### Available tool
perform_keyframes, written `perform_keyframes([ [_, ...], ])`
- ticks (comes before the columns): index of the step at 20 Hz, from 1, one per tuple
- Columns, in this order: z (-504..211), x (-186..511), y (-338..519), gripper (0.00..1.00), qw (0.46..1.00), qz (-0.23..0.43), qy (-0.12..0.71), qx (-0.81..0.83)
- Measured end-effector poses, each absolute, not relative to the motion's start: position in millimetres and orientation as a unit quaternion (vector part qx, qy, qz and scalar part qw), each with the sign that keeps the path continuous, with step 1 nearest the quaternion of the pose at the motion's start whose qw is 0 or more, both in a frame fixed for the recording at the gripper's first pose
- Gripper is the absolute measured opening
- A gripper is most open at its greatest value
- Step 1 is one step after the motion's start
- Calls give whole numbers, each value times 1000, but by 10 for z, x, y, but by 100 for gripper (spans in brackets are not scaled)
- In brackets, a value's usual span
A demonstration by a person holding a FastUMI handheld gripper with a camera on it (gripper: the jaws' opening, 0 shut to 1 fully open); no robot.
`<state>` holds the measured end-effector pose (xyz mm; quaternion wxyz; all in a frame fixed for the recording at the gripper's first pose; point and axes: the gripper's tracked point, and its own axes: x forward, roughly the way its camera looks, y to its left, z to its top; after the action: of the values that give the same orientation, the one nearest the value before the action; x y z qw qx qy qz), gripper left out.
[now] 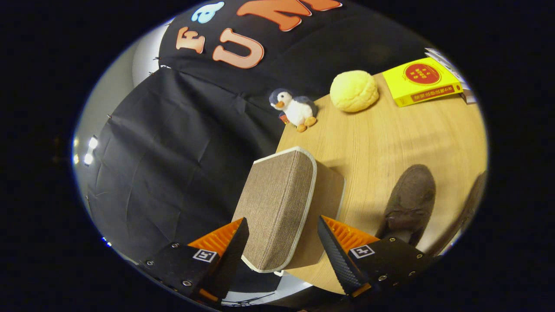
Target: Open the storage box then place both shoes into the box .Put the left shoe in first, then the right shoe, with the right side of both shoes facing outward in a uniform manner.
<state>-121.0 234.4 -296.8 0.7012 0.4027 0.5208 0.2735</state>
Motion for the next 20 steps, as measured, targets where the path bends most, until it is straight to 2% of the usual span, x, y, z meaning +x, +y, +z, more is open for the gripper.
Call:
perform_keyframes([
  [4,-3110,-1210,2555,95,662,304,522,444],
  [10,-3389,-1243,2761,95,629,309,536,471],
  [14,-3286,-1279,2843,93,600,315,532,507],
  [20,-3029,-1206,2520,70,602,312,510,529],
])
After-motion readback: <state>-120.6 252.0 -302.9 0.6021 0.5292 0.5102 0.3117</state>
